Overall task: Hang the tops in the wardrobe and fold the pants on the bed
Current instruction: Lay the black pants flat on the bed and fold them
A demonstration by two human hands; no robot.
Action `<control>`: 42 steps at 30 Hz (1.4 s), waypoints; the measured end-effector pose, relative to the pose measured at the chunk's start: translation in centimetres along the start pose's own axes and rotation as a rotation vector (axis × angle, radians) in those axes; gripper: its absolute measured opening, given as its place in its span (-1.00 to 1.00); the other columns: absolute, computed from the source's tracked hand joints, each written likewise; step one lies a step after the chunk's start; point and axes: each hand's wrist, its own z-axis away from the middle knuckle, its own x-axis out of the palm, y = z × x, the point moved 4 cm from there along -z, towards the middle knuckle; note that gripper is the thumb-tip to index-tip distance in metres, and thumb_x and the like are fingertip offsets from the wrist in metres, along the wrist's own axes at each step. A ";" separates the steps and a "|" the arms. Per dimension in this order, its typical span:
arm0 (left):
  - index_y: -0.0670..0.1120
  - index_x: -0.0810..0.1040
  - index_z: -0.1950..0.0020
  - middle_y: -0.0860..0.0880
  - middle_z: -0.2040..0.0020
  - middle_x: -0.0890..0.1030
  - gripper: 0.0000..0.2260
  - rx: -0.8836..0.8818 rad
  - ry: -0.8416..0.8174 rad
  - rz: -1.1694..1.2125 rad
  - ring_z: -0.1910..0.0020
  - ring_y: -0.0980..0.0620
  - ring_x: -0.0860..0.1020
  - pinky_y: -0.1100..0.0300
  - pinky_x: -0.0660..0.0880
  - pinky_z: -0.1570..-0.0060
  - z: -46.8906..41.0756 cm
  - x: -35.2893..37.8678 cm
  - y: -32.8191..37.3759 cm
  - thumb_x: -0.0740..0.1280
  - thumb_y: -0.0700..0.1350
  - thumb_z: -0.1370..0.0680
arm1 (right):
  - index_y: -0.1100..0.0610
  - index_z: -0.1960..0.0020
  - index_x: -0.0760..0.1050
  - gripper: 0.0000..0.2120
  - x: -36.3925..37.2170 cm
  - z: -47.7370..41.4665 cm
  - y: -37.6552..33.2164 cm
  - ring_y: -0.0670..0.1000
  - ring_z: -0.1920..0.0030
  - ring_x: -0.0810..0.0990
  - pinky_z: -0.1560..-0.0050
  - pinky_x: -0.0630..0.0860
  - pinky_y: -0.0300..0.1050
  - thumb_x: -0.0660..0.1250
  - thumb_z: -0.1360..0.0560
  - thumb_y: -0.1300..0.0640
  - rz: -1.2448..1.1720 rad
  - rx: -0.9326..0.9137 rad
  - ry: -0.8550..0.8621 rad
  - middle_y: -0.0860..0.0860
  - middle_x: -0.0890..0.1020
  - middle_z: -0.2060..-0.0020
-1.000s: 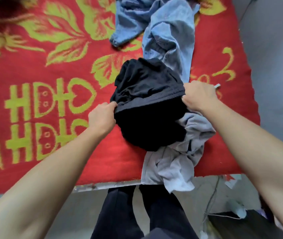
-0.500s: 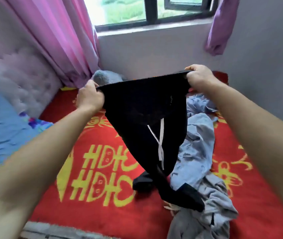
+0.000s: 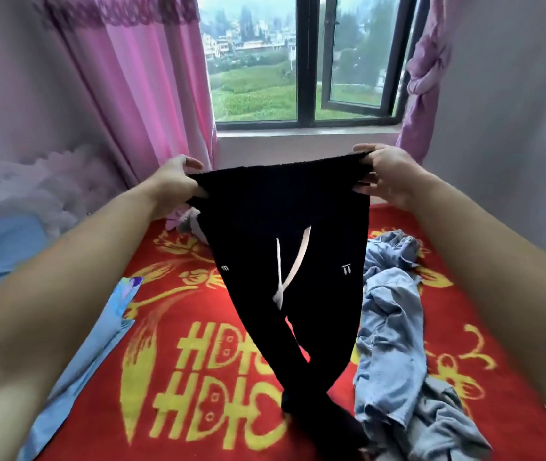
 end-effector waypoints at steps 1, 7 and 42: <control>-0.05 0.47 -0.20 -0.08 0.06 0.57 -0.57 0.066 0.000 -0.182 0.22 -0.01 0.59 0.29 0.51 0.31 0.1 -1.3 -0.5 0.39 -0.40 -0.41 | 0.05 -0.13 0.52 -0.61 0.6 0.6 -0.6 0.05 0.05 0.62 0.26 0.63 -0.06 0.03 -0.57 0.40 0.063 -0.034 0.060 0.08 0.61 0.06; -0.08 0.54 -0.13 -0.15 0.01 0.63 -0.64 0.130 0.169 -0.539 0.01 -0.17 0.62 0.08 0.56 0.04 0.2 -9.7 -5.4 0.32 -0.30 -0.36 | 0.03 -0.27 0.45 -0.49 5.7 4.5 -0.4 0.18 0.25 0.70 0.38 0.63 -0.02 -0.01 -0.45 0.36 0.607 -0.103 0.202 0.21 0.66 0.07; 0.06 0.47 -0.37 -0.13 -0.02 0.67 -0.66 0.762 0.047 -0.866 0.04 -0.23 0.65 -0.04 0.55 0.12 1.9 -5.3 -10.9 0.23 0.11 -0.62 | 0.04 -0.43 0.44 -0.65 11.4 9.4 3.0 0.22 0.22 0.67 0.35 0.46 0.01 0.20 -0.67 0.01 1.770 -0.846 0.178 0.11 0.62 0.14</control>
